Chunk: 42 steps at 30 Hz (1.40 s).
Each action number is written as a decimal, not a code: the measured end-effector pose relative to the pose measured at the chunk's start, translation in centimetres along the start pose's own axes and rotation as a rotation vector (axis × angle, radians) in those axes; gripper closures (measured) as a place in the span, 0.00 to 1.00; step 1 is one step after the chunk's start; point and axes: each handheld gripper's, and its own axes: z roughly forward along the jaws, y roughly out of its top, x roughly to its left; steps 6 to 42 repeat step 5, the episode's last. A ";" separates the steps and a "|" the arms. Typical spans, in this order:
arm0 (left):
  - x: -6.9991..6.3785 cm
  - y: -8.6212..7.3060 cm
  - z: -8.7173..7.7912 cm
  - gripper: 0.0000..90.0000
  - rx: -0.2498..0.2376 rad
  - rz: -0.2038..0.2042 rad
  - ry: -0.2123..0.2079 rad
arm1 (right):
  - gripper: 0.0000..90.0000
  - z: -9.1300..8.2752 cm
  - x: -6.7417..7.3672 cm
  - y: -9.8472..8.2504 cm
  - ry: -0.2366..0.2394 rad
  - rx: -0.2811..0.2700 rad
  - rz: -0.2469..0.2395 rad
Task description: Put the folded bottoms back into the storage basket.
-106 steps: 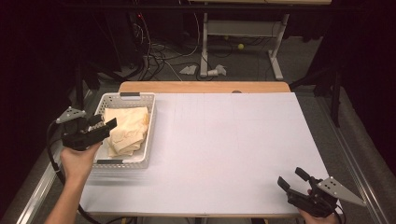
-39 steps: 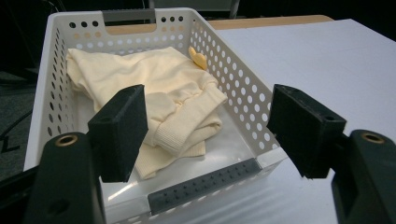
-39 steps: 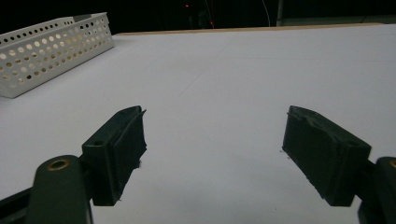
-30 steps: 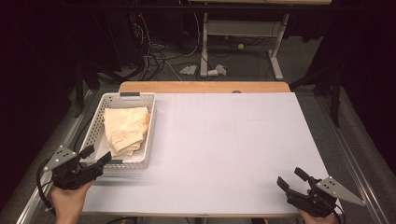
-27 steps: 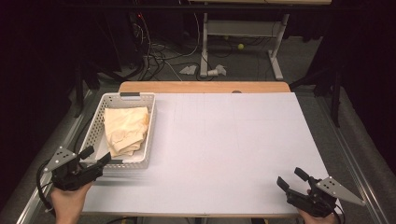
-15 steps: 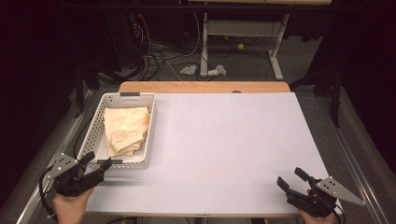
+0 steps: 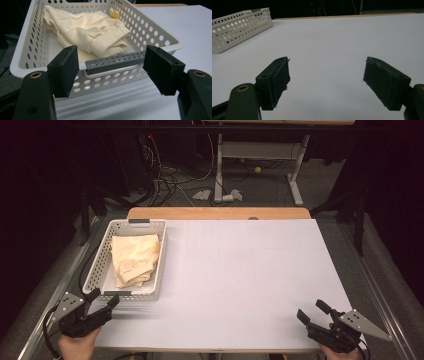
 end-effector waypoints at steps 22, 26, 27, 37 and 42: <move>0.0 -0.1 0.0 0.31 -0.005 -0.008 0.001 | 0.24 0.0 0.0 0.0 -0.002 -0.001 0.002; 0.0 -0.1 0.0 0.31 -0.005 -0.008 0.001 | 0.24 0.0 0.0 0.0 -0.002 -0.001 0.002; 0.0 -0.1 0.0 0.31 -0.005 -0.008 0.001 | 0.24 0.0 0.0 0.0 -0.002 -0.001 0.002; 0.0 -0.1 0.0 0.31 -0.005 -0.008 0.001 | 0.24 0.0 0.0 0.0 -0.002 -0.001 0.002; 0.0 -0.1 0.0 0.31 -0.005 -0.008 0.001 | 0.24 0.0 0.0 0.0 -0.002 -0.001 0.002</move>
